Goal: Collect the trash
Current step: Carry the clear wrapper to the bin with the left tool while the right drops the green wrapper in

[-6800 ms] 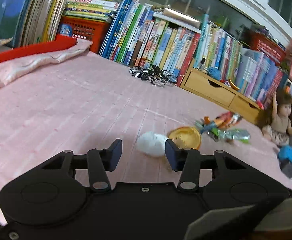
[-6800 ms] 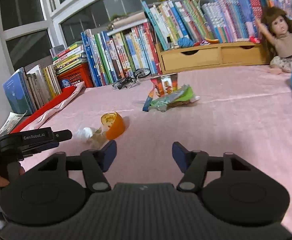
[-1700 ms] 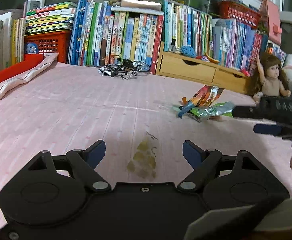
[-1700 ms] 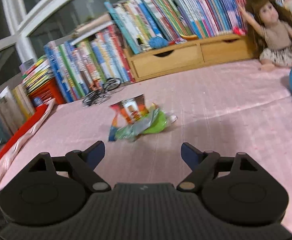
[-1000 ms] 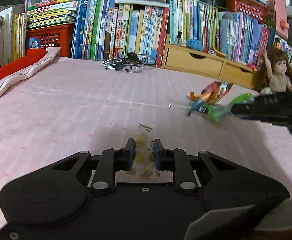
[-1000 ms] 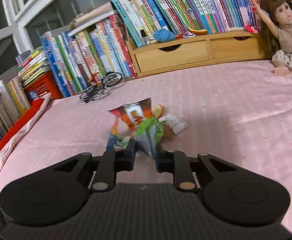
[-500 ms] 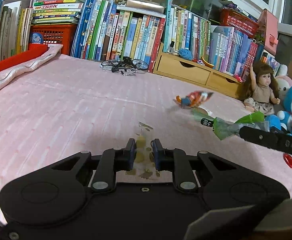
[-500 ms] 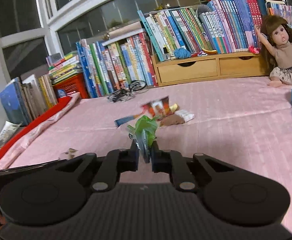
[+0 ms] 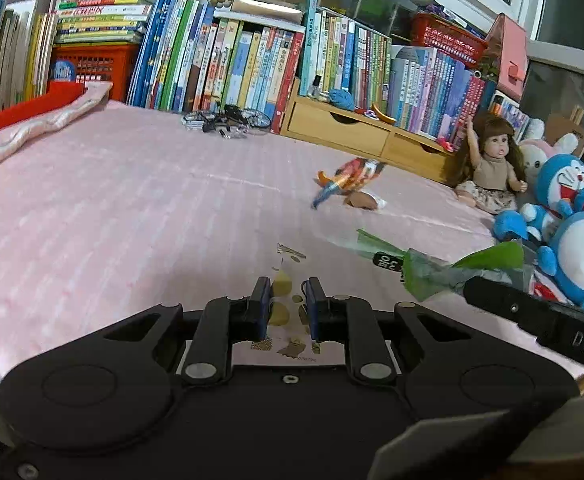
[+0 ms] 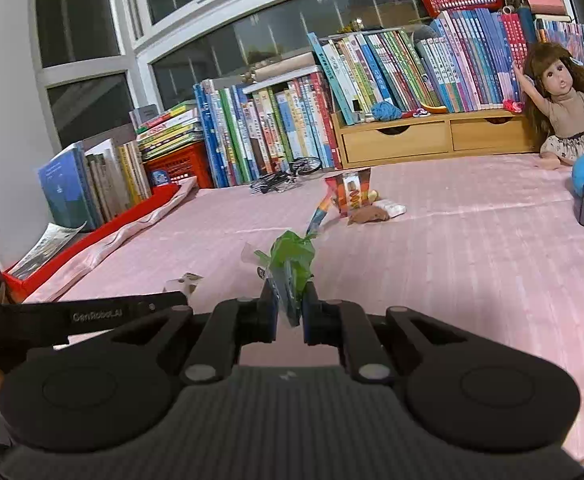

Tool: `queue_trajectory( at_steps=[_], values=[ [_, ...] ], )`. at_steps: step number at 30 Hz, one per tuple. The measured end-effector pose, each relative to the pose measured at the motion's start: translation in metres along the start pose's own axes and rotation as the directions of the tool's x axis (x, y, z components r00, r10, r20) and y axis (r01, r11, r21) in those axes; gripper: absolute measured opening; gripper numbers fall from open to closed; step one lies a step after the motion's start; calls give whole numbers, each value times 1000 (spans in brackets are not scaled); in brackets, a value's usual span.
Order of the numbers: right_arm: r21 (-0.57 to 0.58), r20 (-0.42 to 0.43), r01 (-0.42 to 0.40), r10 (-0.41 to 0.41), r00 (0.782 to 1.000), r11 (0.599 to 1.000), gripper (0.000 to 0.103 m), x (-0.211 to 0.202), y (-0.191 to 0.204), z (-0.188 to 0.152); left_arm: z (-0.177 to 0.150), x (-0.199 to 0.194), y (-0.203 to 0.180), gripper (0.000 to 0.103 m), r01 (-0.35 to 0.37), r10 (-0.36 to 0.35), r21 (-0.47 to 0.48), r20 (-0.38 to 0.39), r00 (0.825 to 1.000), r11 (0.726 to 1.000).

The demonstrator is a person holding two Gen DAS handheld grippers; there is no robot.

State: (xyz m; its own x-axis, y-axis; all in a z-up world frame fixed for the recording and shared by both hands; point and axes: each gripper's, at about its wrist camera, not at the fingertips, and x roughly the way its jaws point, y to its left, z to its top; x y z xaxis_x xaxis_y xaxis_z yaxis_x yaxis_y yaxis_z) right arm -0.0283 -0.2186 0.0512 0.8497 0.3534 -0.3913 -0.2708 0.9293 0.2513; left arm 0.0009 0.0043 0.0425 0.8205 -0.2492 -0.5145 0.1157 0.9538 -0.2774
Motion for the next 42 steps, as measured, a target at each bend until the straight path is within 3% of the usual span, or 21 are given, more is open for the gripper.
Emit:
queue_trajectory(
  at_steps=[8, 18, 27, 42],
  values=[
    [-39, 7, -9, 10, 1000, 999, 16, -31, 14, -28, -27, -28, -3, 18, 36, -36, -8, -25, 999, 999],
    [-48, -6, -16, 16, 1000, 999, 16, -63, 27, -65, -55, -57, -1, 18, 29, -29, -8, -51, 998, 1000],
    [-43, -37, -16, 14, 999, 999, 16, -80, 38, -101, -84, -66, 4, 17, 17, -15, 13, -120, 993, 1000],
    [5, -200, -3, 4, 980, 1000, 16, -89, 36, -141, -132, -62, 11, 14, -4, 16, 48, -263, 965, 999]
  ],
)
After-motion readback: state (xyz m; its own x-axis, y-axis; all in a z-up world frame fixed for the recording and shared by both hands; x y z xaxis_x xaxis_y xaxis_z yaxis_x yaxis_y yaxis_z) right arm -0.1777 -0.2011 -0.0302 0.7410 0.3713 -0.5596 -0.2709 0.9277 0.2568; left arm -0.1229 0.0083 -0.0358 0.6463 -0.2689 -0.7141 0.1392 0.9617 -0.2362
